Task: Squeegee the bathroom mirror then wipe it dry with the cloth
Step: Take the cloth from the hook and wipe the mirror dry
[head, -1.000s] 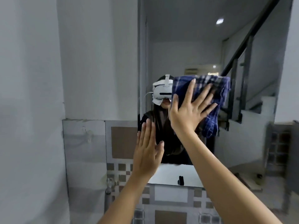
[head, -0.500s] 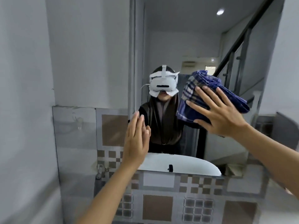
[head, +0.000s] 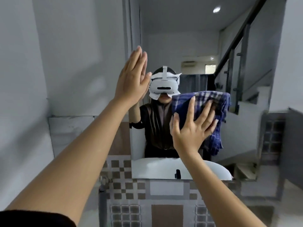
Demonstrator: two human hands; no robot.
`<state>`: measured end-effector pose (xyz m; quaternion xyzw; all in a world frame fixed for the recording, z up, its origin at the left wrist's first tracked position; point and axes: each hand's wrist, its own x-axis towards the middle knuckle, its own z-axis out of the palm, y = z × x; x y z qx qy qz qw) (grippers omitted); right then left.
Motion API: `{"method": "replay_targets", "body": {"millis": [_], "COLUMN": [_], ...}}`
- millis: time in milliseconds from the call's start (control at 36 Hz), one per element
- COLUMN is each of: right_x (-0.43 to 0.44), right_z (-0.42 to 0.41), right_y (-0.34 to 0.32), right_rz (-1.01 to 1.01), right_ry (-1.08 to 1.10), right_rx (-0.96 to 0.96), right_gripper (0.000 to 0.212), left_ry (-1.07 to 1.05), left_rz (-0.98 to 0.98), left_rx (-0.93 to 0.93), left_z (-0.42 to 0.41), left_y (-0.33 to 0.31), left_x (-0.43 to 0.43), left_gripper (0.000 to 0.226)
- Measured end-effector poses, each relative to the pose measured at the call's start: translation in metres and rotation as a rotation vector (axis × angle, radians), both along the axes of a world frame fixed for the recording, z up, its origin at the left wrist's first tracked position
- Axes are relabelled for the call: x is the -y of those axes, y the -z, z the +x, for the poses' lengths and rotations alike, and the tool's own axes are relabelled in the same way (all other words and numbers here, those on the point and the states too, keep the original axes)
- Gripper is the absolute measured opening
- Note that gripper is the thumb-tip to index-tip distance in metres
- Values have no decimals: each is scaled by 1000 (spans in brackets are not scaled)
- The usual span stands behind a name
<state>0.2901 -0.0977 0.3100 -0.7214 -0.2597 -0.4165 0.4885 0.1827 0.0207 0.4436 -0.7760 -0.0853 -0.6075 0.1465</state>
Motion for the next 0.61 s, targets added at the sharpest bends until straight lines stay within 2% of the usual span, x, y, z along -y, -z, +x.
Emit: {"method": "replay_targets", "body": {"millis": [111,250,333,417,472,528,611], "right_x": [-28,-27,3,46,75,97,111], "right_z": [-36,-31,2,44,71,91,102], "right_y": [3,32,44,48,52,60,76], "right_rz": [-203,-610,-748,-738,-654,-502,-181], "right_ry": [-39,-97,-59,45,115,146,53], "right_rx": [230,775,867,799,662,423,-31], "right_gripper": [60,57,59,58,57,59,65], "left_ry": [35,61,55,42,54,66,85], "left_rz": [-8,-60,-92,-118,-139,-145,-158], "left_rx": [-47,-19,29,57,62,62,28], "left_z": [-12,-7,0,6,9,9,13], "left_y": [-1,14,26,32,34,36,39], "left_x": [-3,-3,-1,-1,0,2,-2], "left_gripper": [55,54,53,54,57,56,55]}}
